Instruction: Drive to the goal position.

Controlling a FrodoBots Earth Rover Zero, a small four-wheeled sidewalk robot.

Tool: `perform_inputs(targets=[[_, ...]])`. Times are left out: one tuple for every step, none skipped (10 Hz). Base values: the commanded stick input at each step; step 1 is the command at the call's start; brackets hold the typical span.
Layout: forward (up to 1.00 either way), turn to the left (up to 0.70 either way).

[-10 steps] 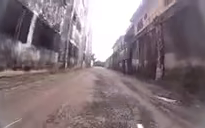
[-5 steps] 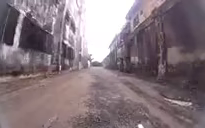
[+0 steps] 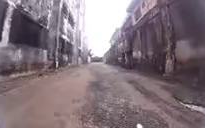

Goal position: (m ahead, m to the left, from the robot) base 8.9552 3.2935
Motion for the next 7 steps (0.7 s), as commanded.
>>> perform_inputs(targets=[[0.85,0.00],[0.85,0.00],[0.85,0.00],[0.85,0.00],[0.85,0.00],[0.85,0.00],[0.85,0.00]])
